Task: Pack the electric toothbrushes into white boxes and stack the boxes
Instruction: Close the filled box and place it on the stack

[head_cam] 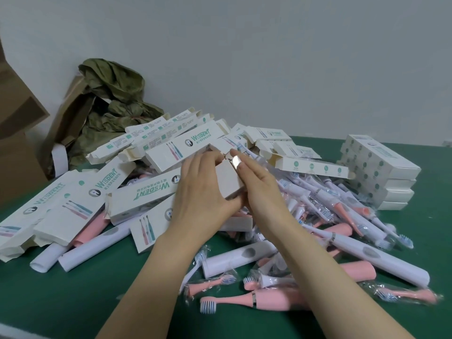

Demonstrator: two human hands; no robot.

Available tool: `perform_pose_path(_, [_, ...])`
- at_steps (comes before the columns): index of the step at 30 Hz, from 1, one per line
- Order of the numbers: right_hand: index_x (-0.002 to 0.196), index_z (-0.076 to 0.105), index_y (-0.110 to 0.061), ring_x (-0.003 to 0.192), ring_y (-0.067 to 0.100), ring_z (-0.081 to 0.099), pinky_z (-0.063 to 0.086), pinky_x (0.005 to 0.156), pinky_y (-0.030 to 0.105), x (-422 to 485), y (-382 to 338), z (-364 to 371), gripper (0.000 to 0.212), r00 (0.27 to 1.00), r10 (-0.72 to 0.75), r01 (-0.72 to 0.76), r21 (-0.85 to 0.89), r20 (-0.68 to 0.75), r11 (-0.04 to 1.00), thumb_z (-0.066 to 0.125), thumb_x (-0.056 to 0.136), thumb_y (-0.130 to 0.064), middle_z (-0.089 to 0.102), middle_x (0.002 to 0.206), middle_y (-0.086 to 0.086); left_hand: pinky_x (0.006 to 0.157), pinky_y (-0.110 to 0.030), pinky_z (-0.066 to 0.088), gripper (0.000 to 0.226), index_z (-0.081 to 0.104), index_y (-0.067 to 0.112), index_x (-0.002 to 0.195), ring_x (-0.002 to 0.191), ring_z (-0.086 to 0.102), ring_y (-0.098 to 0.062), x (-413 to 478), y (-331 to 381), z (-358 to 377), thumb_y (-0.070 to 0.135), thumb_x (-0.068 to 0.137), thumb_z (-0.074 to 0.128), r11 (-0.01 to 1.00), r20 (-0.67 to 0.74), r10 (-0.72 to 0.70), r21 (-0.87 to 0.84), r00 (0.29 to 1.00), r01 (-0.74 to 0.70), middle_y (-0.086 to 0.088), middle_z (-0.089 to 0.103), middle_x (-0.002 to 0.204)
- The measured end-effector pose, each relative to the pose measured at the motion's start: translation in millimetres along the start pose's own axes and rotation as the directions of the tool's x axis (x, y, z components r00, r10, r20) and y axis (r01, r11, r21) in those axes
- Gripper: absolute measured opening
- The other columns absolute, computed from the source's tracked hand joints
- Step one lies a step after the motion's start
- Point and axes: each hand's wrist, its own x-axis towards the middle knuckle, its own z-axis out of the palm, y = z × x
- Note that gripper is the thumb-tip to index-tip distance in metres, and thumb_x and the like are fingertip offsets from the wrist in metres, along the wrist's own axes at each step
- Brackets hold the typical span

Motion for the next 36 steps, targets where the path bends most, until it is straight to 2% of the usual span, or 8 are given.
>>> perform_pose_path(7, [0.125,0.059,-0.034,0.116,-0.001,0.054,0.044,0.096,0.019,-2,4,0,0.035,0.982,-0.19,0.182,-0.242,-0.009,0.953,0.037,0.102,-0.02,0.06,0.126,-0.015,0.08,-0.013,0.035,0.048,0.063,0.011,0.105,0.097,0.051,-0.011,1,12,-4,0.017,0.059,0.075,0.975,-0.062,-0.152,-0.175,0.986,0.139,0.008,0.056,0.099])
perform_pose_path(10, [0.086,0.074,-0.044,0.088,0.005,0.066,0.054,0.073,0.024,2,-3,-7,0.049,0.992,-0.085,0.091,-0.062,0.088,0.994,0.038,0.102,-0.013,0.073,0.093,-0.012,0.078,-0.007,0.033,0.047,0.065,0.012,0.103,0.094,0.051,-0.01,1,12,-6,0.012,0.059,0.081,0.977,-0.073,-0.14,-0.173,0.988,0.125,0.008,0.058,0.097])
perform_pose_path(13, [0.078,0.071,-0.048,0.084,-0.001,0.065,0.052,0.074,0.024,3,-4,-8,0.052,0.99,-0.116,0.122,-0.079,0.081,0.989,0.04,0.101,-0.013,0.072,0.086,-0.019,0.078,-0.008,0.033,0.047,0.066,0.01,0.103,0.092,0.051,-0.009,0,15,-5,0.011,0.059,0.082,0.975,-0.082,-0.136,-0.186,0.987,0.119,0.005,0.06,0.098])
perform_pose_path(18, [0.129,0.049,-0.036,0.091,-0.038,0.038,0.029,0.079,-0.009,-5,6,5,0.032,0.951,-0.28,0.308,-0.325,0.13,0.894,0.033,0.104,-0.023,0.043,0.096,-0.05,0.081,-0.017,0.037,0.04,0.066,0.008,0.103,0.093,0.053,-0.014,-1,12,-6,0.008,0.064,0.074,0.976,-0.115,-0.136,-0.185,0.984,0.113,0.007,0.058,0.094])
perform_pose_path(21, [0.139,0.045,-0.015,0.094,-0.026,0.041,0.026,0.072,-0.011,-6,7,3,0.038,0.937,-0.317,0.348,-0.441,0.144,0.827,0.036,0.102,-0.012,0.045,0.099,-0.029,0.081,-0.017,0.035,0.034,0.067,0.006,0.104,0.094,0.055,-0.019,-2,10,-2,0.001,0.07,0.072,0.987,-0.142,-0.114,-0.13,0.983,0.096,0.001,0.063,0.097])
perform_pose_path(25, [0.14,0.046,-0.019,0.088,-0.011,0.053,0.034,0.075,-0.004,-5,2,2,0.039,0.948,-0.297,0.312,-0.541,0.117,0.781,0.035,0.102,-0.014,0.058,0.11,-0.01,0.081,-0.015,0.031,0.042,0.06,0.015,0.113,0.102,0.049,-0.016,-1,4,0,0.022,0.072,0.068,0.991,-0.048,-0.083,-0.111,0.995,0.078,0.009,0.054,0.103])
perform_pose_path(30, [0.137,0.049,-0.012,0.122,0.016,0.05,0.039,0.101,0.029,2,-12,-18,0.038,0.954,-0.296,0.244,-0.462,-0.044,0.853,0.034,0.102,-0.015,0.056,0.133,0.005,0.073,-0.032,0.036,0.072,0.045,0.03,0.128,0.104,0.046,-0.017,-2,-21,-4,0.039,0.065,0.078,0.973,0.161,-0.032,0.232,0.986,-0.006,0.007,0.052,0.116])
perform_pose_path(36, [0.133,0.042,-0.003,0.11,0.009,0.043,0.031,0.078,0.005,0,-14,-20,0.034,0.936,-0.312,0.347,-0.55,0.16,0.759,0.034,0.1,-0.008,0.052,0.124,0.006,0.07,-0.039,0.047,0.057,0.057,0.031,0.117,0.092,0.054,-0.018,8,-20,-12,0.034,0.065,0.079,0.986,0.184,-0.008,0.166,0.983,-0.023,0.007,0.059,0.099])
